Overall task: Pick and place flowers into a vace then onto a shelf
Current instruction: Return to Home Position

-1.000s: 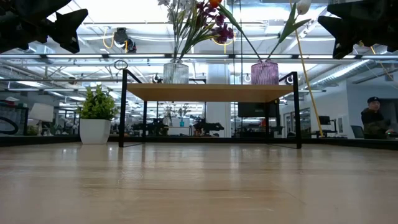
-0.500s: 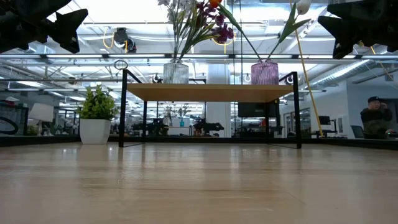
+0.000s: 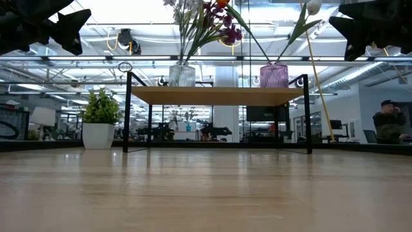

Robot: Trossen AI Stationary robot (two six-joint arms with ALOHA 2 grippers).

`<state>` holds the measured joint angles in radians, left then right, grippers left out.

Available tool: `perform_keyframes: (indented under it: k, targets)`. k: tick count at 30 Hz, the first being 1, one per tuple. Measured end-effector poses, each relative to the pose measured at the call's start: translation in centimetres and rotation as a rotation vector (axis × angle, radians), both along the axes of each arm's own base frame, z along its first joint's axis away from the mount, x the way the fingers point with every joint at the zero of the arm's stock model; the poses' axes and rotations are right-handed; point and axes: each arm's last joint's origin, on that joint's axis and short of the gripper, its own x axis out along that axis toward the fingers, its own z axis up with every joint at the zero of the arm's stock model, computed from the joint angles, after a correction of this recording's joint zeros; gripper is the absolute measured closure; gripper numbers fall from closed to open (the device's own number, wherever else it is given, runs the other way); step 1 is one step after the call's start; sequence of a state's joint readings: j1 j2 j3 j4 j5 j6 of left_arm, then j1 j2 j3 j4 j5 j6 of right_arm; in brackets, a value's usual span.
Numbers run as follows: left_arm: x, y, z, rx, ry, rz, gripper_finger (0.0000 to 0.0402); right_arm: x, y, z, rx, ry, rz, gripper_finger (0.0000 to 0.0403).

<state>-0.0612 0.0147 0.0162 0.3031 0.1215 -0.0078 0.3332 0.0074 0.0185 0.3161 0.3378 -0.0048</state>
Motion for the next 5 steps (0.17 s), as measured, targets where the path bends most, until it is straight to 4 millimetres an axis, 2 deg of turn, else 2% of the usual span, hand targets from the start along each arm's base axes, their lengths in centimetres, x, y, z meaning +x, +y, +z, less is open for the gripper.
perform_keyframes:
  k: [5]
  targets:
    - [0.0,0.0,0.0,0.0,0.0,0.0,0.021,0.0,0.0,0.0,0.0,-0.001,0.0,0.0273]
